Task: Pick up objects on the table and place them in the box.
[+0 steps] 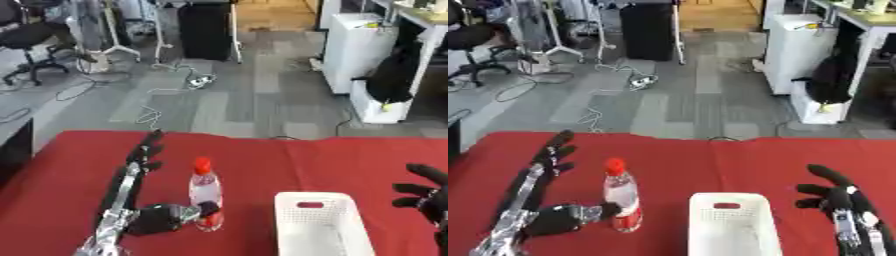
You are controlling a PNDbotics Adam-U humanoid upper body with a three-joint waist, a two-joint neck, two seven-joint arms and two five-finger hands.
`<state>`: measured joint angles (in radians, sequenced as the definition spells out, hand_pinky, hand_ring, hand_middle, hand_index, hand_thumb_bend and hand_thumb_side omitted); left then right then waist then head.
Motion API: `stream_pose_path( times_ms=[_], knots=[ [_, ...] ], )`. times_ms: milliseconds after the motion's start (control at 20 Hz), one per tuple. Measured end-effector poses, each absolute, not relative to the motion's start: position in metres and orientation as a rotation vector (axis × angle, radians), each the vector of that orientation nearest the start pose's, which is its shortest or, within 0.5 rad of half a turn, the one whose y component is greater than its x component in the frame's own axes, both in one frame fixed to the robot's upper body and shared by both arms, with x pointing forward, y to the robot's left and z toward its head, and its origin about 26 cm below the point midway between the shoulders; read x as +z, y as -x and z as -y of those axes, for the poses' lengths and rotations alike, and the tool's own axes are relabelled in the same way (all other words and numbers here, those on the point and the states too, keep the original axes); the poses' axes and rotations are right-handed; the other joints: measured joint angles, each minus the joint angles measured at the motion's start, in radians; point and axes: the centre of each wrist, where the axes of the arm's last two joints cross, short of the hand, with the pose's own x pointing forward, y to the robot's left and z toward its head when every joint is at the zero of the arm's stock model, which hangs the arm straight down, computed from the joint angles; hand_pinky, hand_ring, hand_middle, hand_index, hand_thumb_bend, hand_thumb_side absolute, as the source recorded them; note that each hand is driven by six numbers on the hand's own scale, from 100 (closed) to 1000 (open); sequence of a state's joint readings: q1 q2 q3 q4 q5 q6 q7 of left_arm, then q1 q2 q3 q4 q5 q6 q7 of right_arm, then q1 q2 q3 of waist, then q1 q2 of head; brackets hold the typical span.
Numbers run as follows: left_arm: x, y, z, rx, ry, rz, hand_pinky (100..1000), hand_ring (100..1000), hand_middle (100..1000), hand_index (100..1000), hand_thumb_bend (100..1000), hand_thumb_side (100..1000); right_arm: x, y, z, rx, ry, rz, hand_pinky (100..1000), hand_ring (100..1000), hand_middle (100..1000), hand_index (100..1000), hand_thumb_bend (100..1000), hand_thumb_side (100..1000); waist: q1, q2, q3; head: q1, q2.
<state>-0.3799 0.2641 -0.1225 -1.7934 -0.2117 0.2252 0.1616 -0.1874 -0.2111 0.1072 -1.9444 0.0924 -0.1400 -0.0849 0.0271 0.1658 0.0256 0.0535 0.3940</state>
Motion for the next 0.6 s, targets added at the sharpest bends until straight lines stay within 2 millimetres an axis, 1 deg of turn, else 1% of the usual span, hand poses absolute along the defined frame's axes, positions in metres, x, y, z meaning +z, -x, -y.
stream_pose_path(
  times_ms=[250,600],
  knots=[
    [0.16,-0.337,-0.218,-0.377,-0.381,1.924,842,930,926,985,957,255,0.141,-0.293,0.226,0.309,0.108,2.259,599,687,818,854,100,827,0.0,0.004,-0.005,0.0,0.0],
    [0.14,-0.35,-0.212,-0.444,-0.329,1.89,828,914,913,972,959,311,0.142,-0.293,0.225,0.31,0.101,2.261,598,680,817,853,100,829,0.001,0.007,-0.016,0.0,0.0]
  ],
)
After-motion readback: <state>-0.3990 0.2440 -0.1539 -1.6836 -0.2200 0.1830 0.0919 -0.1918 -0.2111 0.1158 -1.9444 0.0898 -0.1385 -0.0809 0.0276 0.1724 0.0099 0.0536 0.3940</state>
